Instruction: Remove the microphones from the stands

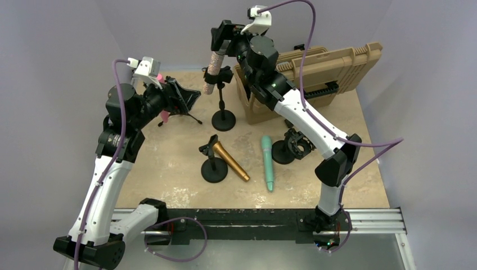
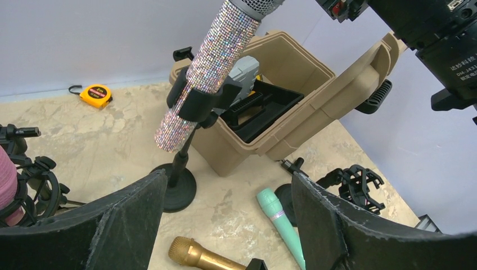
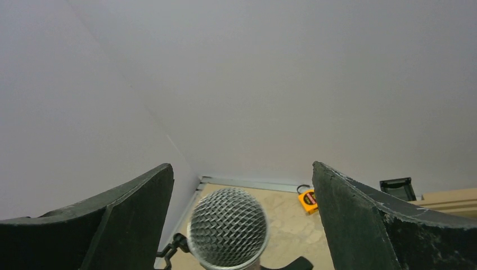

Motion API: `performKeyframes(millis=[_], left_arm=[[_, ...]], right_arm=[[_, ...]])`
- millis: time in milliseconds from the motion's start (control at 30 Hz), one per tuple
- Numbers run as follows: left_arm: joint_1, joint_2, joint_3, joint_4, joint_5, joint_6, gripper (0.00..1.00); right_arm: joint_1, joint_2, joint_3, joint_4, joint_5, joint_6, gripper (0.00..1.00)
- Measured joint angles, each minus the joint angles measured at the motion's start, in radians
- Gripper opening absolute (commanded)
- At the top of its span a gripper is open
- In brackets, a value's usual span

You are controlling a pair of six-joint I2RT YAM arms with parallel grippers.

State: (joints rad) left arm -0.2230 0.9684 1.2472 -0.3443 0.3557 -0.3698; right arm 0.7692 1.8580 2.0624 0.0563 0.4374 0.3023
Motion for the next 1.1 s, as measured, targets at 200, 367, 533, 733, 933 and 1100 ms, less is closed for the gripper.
performKeyframes(millis=[200, 367, 533, 733, 933, 1100], left_arm=[[0.0, 0.0, 0.0, 0.003, 0.005, 0.0, 0.79], [0.0, 0.0, 0.0, 0.008, 0.007, 0.0, 0.79], [0.0, 0.0, -0.002, 0.008, 0.008, 0.0, 0.79], [0.0, 0.0, -0.002, 0.015, 0.009, 0.0, 0.79], [0.0, 0.0, -0.002, 0.015, 0.011, 0.0, 0.79], [0.0, 0.0, -0.002, 0.015, 0.01, 0.0, 0.78]], right_arm=[[-0.003, 0.002, 0.0, -0.011, -0.012, -0.03, 0.86], [-0.002, 0.018, 0.0, -0.011, -0.042, -0.039, 0.82], [-0.002, 0.048, 0.0, -0.016, -0.06, -0.041, 0.79], [-0.002, 0.058, 0.0, -0.019, -0.062, -0.049, 0.6], [-0.002, 0.058, 0.0, -0.019, -0.074, -0.051, 0.22], [0.023, 0.058, 0.0, -0.013, -0.076, -0.057, 0.1]])
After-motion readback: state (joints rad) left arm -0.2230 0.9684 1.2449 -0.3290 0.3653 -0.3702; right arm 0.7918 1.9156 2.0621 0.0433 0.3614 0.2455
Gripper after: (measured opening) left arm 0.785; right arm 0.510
